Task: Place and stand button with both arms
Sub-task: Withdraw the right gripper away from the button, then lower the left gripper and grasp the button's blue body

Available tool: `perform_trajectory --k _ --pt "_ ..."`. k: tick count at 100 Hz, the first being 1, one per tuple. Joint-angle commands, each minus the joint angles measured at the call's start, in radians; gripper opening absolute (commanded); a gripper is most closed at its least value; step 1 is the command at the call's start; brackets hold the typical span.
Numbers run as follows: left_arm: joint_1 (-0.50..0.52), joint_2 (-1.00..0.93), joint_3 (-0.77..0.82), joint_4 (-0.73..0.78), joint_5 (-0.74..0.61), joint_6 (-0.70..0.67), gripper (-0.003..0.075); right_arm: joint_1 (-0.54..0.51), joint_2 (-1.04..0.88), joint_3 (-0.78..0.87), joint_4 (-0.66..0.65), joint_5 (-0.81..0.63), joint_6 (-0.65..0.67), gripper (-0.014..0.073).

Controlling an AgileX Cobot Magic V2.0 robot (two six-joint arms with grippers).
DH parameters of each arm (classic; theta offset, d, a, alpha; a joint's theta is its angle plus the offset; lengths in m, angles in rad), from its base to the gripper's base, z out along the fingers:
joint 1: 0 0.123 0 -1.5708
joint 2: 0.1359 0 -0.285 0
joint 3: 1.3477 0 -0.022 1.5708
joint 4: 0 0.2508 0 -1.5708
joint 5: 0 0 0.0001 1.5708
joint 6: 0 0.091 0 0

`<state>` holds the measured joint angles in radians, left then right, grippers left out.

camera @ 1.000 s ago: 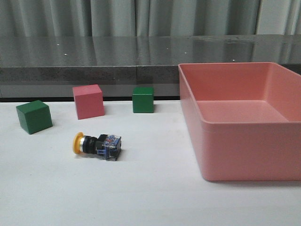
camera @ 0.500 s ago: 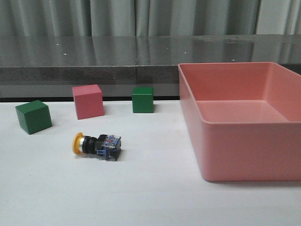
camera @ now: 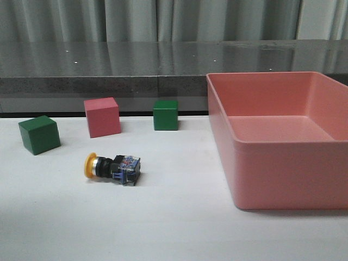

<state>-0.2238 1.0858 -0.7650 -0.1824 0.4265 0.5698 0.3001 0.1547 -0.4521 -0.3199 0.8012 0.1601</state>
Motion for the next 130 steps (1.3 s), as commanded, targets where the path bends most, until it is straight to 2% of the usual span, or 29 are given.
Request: perform_trajectory --k 1,7,10,18,33,56,86,99,119,130 --pt "-0.050 0.081 -0.069 -0.010 -0.052 0.104 0.0401 -0.008 0.012 -0.024 -0.032 -0.078 0.003 -0.0060" --pt "-0.080 0.151 -0.078 -0.010 -0.072 0.160 0.0546 -0.008 0.012 -0.024 -0.032 -0.078 0.003 -0.0060" --pt "-0.095 0.179 -0.079 -0.010 -0.101 0.173 0.0593 -0.008 0.012 -0.024 -0.032 -0.078 0.003 -0.0060" --pt "-0.122 0.256 -0.079 -0.010 -0.162 0.193 0.0656 -0.008 0.012 -0.024 -0.032 -0.078 0.003 -0.0060" --pt "-0.155 0.389 -0.079 -0.010 -0.226 0.248 0.0655 -0.008 0.012 -0.024 -0.032 -0.078 0.003 -0.0060" --pt "-0.184 0.526 -0.097 -0.061 -0.215 0.312 0.0655 -0.008 0.012 -0.024 -0.032 -0.078 0.003 -0.0060" --pt "-0.185 0.585 -0.183 -0.502 -0.066 0.793 0.0649 -0.008 0.012 -0.024 -0.032 -0.078 0.003 -0.0060" --pt "-0.174 0.628 -0.217 -0.607 -0.007 0.948 0.0635 -0.008 0.012 -0.024 -0.032 -0.078 0.003 -0.0060" --pt "-0.174 0.686 -0.250 -0.612 0.004 0.993 0.0587 -0.008 0.012 -0.020 -0.032 -0.078 0.003 -0.0060" --pt "-0.161 0.722 -0.254 -0.612 0.001 1.004 0.0585 -0.008 0.012 -0.020 -0.032 -0.078 0.003 -0.0060"
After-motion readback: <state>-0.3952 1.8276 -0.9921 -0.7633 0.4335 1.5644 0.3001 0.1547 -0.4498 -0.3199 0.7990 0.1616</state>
